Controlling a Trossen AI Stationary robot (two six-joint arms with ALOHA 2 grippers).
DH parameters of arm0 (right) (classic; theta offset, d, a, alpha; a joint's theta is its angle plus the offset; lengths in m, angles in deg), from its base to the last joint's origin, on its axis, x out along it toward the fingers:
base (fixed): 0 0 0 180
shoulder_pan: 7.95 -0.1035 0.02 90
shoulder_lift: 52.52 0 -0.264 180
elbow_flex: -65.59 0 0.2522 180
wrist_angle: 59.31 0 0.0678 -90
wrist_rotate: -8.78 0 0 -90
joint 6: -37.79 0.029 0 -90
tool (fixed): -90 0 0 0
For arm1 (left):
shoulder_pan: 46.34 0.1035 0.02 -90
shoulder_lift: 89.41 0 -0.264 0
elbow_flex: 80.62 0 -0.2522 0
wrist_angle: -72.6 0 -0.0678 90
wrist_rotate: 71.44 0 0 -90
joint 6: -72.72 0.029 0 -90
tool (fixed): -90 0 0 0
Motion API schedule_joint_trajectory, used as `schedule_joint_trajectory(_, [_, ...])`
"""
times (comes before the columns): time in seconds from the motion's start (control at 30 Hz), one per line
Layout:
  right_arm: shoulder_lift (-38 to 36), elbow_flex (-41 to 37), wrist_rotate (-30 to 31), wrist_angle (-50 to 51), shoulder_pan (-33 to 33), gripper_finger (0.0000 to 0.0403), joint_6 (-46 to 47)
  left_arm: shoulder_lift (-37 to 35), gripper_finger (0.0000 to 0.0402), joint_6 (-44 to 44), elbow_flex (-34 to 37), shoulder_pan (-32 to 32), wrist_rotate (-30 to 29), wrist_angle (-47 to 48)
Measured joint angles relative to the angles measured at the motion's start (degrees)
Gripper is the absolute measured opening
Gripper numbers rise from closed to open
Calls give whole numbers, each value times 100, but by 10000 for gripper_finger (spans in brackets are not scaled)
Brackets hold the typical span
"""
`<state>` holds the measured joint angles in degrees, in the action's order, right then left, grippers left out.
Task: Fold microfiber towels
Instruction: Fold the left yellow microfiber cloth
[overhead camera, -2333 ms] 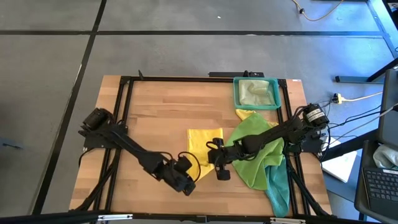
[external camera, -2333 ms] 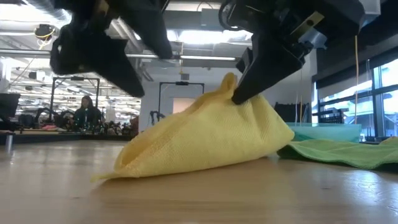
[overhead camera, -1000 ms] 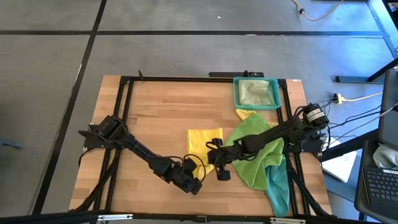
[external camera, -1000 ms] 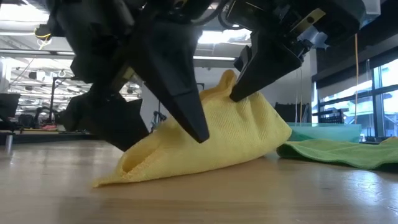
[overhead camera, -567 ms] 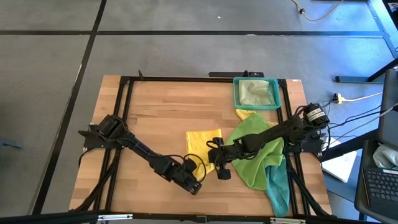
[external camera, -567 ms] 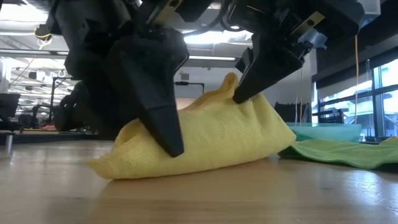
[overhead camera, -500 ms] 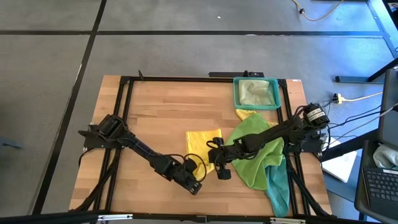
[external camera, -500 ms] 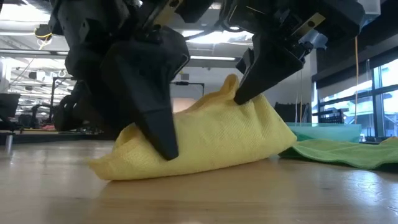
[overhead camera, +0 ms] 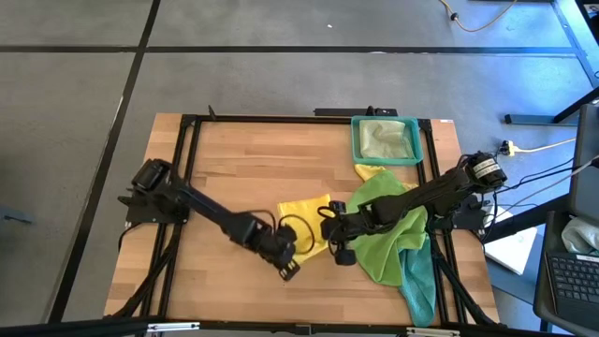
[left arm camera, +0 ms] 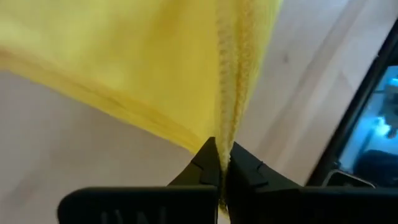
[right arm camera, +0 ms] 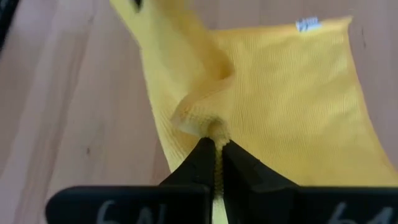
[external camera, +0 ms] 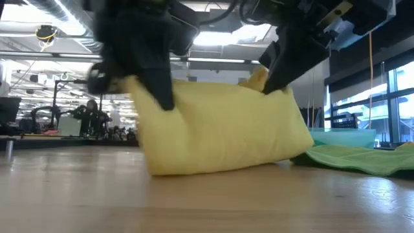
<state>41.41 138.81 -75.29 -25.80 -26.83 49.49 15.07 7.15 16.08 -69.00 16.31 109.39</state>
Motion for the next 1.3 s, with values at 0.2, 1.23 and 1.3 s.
schedule_joint_trajectory(0.2, [0, 0, 227, 410, 66, 17, 10, -148, 0, 1108, 2, 695, 420, 392])
schedule_joint_trajectory(1.23, [-2, -267, 279, 198, 2079, 17, -638, -458, 0, 3470, -2, 2354, 444, 1279])
schedule_joint_trajectory(1.3, [0, -272, 112, 89, 2177, 17, -653, -458, 0, 3467, 0, 2371, 442, 1322])
